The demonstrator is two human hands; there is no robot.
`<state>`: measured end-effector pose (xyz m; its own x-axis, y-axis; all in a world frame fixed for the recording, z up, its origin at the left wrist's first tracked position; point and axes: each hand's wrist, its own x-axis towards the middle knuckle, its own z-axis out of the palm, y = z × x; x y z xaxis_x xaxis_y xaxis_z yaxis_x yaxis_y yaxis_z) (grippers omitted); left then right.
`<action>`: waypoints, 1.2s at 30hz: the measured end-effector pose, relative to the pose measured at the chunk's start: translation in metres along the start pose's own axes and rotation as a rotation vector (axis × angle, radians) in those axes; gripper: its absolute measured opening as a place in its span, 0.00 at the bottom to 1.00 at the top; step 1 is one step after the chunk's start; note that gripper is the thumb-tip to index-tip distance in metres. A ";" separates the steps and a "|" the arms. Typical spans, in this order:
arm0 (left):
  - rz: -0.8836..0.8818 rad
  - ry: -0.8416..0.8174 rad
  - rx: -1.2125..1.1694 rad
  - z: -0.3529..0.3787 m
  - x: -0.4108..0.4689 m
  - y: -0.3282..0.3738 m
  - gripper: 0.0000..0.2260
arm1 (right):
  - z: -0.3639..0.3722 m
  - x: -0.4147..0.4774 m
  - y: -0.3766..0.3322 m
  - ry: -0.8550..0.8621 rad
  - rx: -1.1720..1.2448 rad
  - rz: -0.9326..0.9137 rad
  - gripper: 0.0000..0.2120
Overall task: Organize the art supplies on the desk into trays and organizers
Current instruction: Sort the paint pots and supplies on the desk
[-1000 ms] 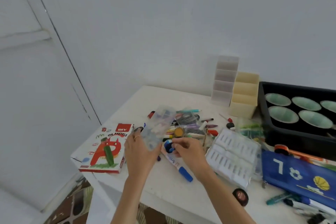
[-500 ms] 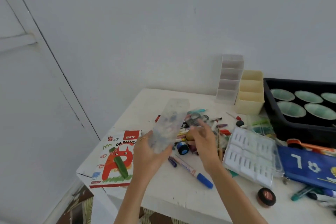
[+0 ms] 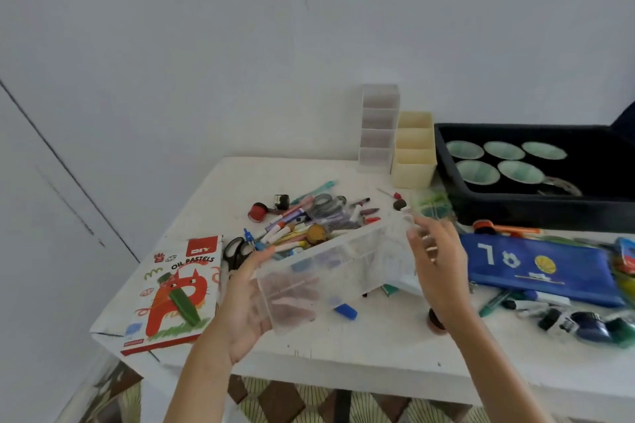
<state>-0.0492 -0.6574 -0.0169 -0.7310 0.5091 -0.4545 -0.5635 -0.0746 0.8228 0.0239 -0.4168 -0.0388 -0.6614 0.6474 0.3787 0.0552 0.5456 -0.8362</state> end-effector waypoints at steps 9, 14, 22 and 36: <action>0.314 0.539 0.340 0.025 0.005 -0.059 0.18 | -0.036 -0.075 0.023 0.059 -0.040 0.226 0.10; 0.377 0.682 0.234 0.024 0.000 -0.089 0.12 | -0.036 -0.106 0.034 0.105 0.008 0.309 0.05; 0.479 0.626 0.570 0.012 0.010 -0.108 0.09 | -0.030 -0.111 0.047 0.101 -0.094 0.339 0.07; 0.499 0.496 0.698 0.014 0.059 -0.093 0.07 | -0.035 -0.068 0.066 0.037 -0.204 0.417 0.03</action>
<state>-0.0347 -0.6078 -0.1155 -0.9910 0.1285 0.0389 0.0899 0.4207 0.9027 0.0984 -0.4059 -0.1063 -0.5245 0.8503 0.0432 0.4593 0.3253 -0.8266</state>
